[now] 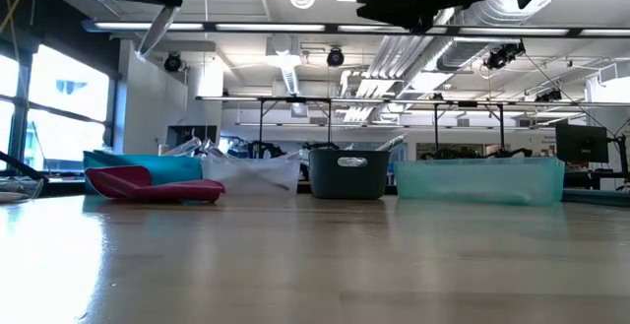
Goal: Pick & Place Toothbrushes
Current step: Put the green toothbrush into the dark blue bin
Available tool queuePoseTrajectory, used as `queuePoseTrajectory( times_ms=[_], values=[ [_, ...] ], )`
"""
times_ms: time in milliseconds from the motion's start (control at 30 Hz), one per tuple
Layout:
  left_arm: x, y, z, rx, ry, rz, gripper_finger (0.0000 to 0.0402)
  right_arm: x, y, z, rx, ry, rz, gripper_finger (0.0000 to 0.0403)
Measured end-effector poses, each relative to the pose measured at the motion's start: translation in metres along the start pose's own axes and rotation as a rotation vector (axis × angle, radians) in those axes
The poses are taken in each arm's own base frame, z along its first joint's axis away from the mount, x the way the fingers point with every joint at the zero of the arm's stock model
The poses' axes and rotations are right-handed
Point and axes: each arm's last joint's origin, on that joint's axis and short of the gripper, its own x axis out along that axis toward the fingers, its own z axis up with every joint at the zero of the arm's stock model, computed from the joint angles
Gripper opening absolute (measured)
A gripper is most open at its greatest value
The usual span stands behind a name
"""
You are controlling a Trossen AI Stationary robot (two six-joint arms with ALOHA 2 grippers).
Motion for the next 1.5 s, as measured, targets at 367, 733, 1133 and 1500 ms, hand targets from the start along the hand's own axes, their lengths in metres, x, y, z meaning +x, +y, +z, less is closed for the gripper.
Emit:
queuePoseTrajectory(
  times_ms=[367,733,1133,1500],
  values=[
    [0.029,0.019,0.0,0.019,0.084,-0.029,0.0014,0.0,0.0,0.006,0.032,-0.058,0.009,0.0207],
    [0.086,0.012,-0.011,-0.009,-0.123,-0.313,0.0016,-0.001,0.0,0.011,0.091,-0.118,0.008,0.0207],
    [0.131,0.008,-0.014,-0.05,-0.259,-0.486,0.0015,0.016,0.001,0.007,0.098,-0.213,0.005,0.0207],
    [0.136,0.002,-0.018,-0.041,-0.257,-0.56,0.0015,0.056,0.0,-0.023,0.106,-0.388,-0.02,0.0207]
  ],
)
